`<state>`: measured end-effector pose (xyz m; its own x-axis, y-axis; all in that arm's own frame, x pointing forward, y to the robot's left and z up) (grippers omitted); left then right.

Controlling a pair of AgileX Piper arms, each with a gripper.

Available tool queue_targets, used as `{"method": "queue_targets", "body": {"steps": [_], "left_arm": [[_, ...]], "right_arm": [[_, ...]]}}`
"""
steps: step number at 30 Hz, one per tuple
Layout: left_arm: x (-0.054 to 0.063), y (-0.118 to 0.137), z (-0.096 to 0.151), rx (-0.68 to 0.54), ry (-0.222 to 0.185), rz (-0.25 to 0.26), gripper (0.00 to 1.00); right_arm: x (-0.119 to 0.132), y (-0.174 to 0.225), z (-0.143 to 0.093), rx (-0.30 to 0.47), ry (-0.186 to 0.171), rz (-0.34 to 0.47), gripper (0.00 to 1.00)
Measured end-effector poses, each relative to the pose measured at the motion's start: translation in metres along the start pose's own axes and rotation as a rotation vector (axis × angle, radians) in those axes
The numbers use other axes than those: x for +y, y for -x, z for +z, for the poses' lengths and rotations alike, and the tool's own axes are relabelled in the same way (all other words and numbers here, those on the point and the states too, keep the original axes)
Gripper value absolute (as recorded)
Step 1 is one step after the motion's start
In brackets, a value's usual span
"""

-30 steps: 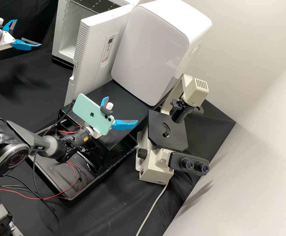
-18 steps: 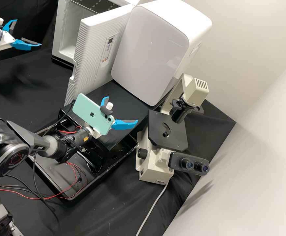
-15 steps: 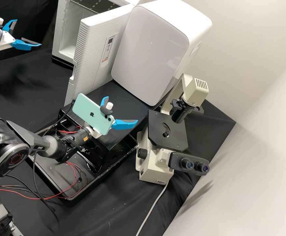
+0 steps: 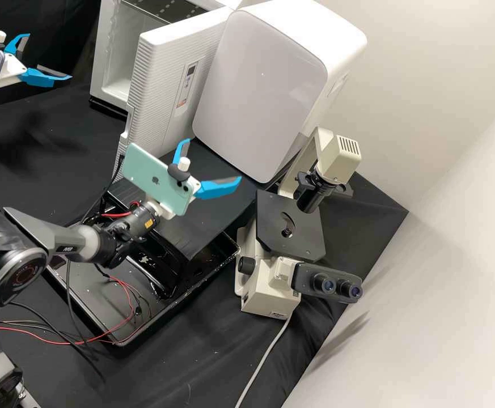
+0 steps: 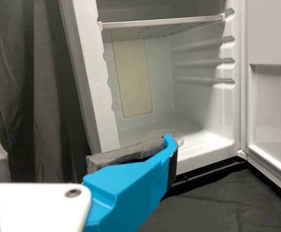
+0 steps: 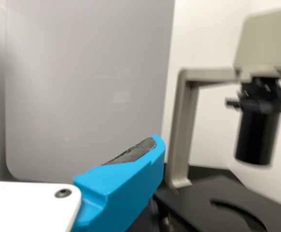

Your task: Close the incubator door

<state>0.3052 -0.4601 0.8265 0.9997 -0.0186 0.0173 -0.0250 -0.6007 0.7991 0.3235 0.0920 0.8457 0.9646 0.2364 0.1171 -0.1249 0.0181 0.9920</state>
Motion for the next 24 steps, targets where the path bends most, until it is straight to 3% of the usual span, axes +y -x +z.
{"method": "queue_targets", "body": {"steps": [5, 15, 24], "left_arm": [[0.000, 0.000, 0.000, 0.000, 0.000, 0.000, 1.00], [0.000, 0.000, 0.000, 0.000, 0.000, 0.000, 1.00], [0.000, 0.000, 0.000, 0.000, 0.000, 0.000, 1.00]], "right_arm": [[0.008, -0.018, -0.025, 0.092, 0.032, 0.042, 0.00], [0.008, -0.058, -0.071, 0.232, 0.172, 0.104, 0.00], [-0.009, -0.099, -0.089, 0.232, 0.258, 0.048, 0.00]]}}
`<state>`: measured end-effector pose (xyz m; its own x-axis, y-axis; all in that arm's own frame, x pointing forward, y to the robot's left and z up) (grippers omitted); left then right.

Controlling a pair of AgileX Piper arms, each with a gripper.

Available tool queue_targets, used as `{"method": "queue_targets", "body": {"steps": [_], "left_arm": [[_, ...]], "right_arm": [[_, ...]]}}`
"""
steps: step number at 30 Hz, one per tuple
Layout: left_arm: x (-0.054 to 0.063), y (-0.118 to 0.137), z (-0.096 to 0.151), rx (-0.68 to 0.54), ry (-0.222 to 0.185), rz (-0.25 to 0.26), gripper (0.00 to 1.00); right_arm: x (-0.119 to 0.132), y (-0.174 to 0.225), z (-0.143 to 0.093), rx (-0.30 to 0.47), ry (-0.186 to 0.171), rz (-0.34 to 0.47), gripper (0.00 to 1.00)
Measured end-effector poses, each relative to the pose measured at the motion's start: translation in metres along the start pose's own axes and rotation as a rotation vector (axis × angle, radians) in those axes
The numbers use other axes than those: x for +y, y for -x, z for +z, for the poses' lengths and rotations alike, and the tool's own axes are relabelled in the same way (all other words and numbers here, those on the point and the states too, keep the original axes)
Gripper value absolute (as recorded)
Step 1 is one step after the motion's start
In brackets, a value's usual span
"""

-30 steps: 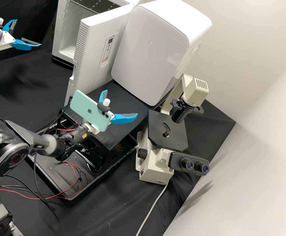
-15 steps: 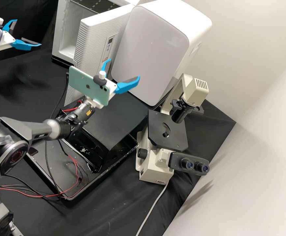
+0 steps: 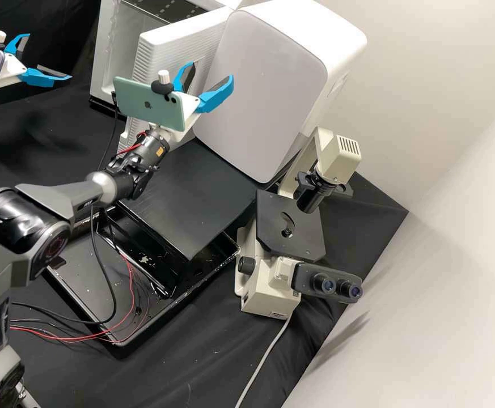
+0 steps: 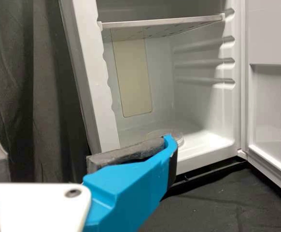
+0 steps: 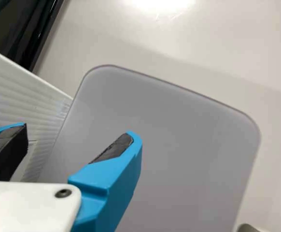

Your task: Close the incubator door

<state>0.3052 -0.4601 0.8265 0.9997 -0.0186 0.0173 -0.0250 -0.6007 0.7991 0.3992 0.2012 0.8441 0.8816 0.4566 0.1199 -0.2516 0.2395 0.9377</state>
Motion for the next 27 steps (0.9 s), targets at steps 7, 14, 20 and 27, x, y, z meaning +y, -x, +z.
{"method": "queue_targets", "body": {"steps": [7, 14, 20, 27], "left_arm": [[0.000, 0.000, 0.000, 0.000, 0.000, 0.000, 1.00], [0.000, 0.000, 0.000, 0.000, 0.000, 0.000, 1.00], [0.000, 0.000, 0.000, 0.000, 0.000, 0.000, 1.00], [0.000, 0.000, 0.000, 0.000, 0.000, 0.000, 1.00]], "right_arm": [[-0.007, -0.021, -0.004, -0.010, 0.025, -0.012, 0.00], [-0.009, -0.039, -0.013, 0.019, 0.089, 0.017, 0.00], [-0.015, -0.051, -0.017, 0.032, 0.098, 0.016, 0.00], [-0.019, -0.058, -0.028, 0.055, 0.066, -0.007, 0.00]]}}
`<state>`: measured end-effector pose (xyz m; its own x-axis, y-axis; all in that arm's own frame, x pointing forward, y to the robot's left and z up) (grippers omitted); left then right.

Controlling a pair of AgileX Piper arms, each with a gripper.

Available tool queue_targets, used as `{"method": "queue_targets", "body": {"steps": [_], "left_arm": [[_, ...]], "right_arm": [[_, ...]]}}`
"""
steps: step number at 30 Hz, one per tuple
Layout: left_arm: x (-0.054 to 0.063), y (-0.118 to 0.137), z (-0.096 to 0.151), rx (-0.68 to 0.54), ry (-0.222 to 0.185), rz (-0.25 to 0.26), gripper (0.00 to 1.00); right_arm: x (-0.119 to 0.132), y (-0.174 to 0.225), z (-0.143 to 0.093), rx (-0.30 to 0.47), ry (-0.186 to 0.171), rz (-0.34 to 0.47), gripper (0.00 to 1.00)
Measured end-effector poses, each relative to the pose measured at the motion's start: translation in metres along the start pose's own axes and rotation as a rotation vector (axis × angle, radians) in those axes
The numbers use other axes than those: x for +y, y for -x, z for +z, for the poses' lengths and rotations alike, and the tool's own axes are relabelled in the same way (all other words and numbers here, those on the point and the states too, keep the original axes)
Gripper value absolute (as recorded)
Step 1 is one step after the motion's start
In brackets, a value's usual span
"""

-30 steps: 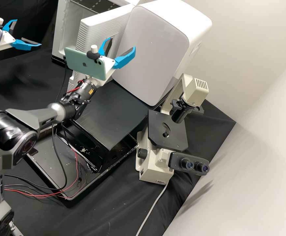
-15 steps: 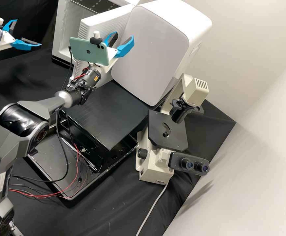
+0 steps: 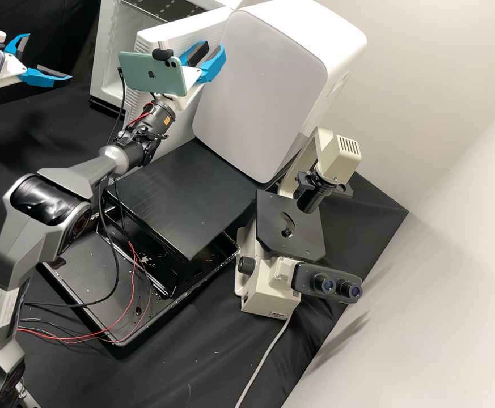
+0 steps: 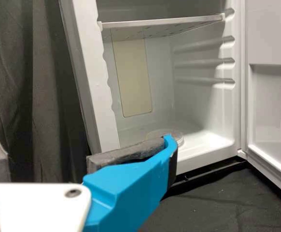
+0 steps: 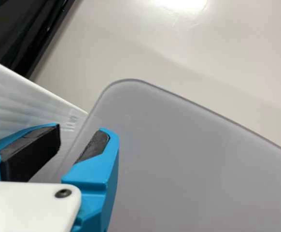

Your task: Close the incubator door

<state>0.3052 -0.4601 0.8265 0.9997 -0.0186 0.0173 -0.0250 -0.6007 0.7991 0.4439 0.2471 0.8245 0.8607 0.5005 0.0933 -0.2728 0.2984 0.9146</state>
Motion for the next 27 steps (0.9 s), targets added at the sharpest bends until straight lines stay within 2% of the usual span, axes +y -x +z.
{"method": "queue_targets", "body": {"steps": [1, 4, 8, 14, 18, 22, 27], "left_arm": [[0.000, 0.000, 0.000, 0.000, 0.000, 0.000, 1.00], [0.000, 0.000, 0.000, 0.000, 0.000, 0.000, 1.00], [0.000, 0.000, 0.000, 0.000, 0.000, 0.000, 1.00], [0.000, 0.000, 0.000, 0.000, 0.000, 0.000, 1.00], [0.000, 0.000, 0.000, 0.000, 0.000, 0.000, 1.00], [0.000, 0.000, 0.000, 0.000, 0.000, 0.000, 1.00], [0.000, 0.000, 0.000, 0.000, 0.000, 0.000, 1.00]], "right_arm": [[0.000, 0.000, -0.001, 0.003, -0.004, -0.002, 0.00], [-0.001, -0.004, -0.013, 0.022, -0.079, -0.033, 0.00], [0.000, -0.007, -0.031, 0.066, -0.133, -0.053, 0.00], [0.004, -0.007, -0.069, 0.185, -0.146, -0.056, 0.00], [0.008, -0.006, -0.087, 0.233, -0.155, -0.050, 0.00], [0.012, -0.006, -0.094, 0.250, -0.164, -0.044, 0.00], [0.012, -0.006, -0.094, 0.256, -0.196, -0.050, 0.00]]}}
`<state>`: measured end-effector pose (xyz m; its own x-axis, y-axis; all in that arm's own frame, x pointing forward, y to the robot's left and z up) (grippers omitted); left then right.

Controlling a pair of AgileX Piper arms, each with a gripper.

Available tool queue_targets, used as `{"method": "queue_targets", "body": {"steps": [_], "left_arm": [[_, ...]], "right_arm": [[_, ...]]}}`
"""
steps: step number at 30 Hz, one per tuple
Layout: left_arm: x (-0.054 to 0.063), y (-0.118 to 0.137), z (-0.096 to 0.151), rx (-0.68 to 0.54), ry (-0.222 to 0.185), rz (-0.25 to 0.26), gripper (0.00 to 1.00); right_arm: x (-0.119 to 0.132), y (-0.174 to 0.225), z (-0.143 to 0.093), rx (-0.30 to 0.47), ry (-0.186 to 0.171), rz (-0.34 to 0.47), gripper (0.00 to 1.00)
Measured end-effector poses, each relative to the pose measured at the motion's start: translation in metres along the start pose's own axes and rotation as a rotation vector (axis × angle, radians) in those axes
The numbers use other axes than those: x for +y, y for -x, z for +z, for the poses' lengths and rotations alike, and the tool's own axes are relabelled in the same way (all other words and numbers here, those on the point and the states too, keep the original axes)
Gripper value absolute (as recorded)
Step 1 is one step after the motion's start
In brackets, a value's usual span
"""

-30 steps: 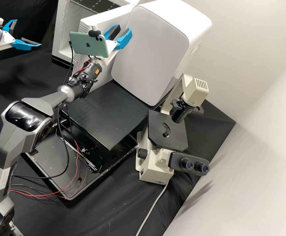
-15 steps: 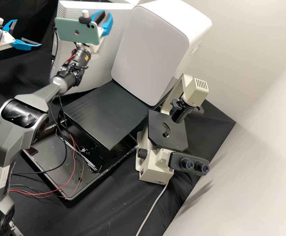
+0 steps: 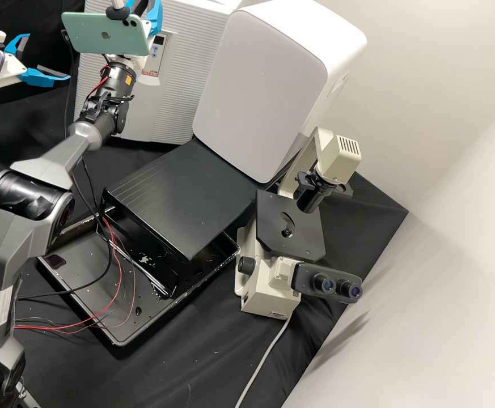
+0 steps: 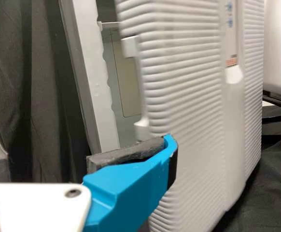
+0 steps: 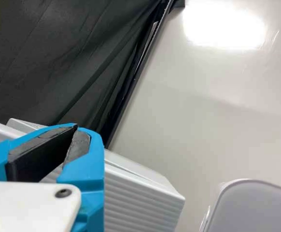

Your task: Close the incubator door

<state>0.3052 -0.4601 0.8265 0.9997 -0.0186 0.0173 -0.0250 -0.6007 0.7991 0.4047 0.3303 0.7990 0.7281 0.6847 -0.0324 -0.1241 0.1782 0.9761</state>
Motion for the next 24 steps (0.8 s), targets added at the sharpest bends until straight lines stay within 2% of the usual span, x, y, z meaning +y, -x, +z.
{"method": "queue_targets", "body": {"steps": [7, 24], "left_arm": [[0.0000, 0.0000, 0.0000, 0.000, 0.000, 0.000, 1.00], [0.0000, 0.0000, 0.0000, 0.000, 0.000, 0.000, 1.00]], "right_arm": [[0.0005, 0.0001, 0.0013, 0.000, -0.025, -0.001, 0.00], [-0.0037, 0.0056, 0.0079, -0.016, -0.031, -0.016, 0.00]]}}
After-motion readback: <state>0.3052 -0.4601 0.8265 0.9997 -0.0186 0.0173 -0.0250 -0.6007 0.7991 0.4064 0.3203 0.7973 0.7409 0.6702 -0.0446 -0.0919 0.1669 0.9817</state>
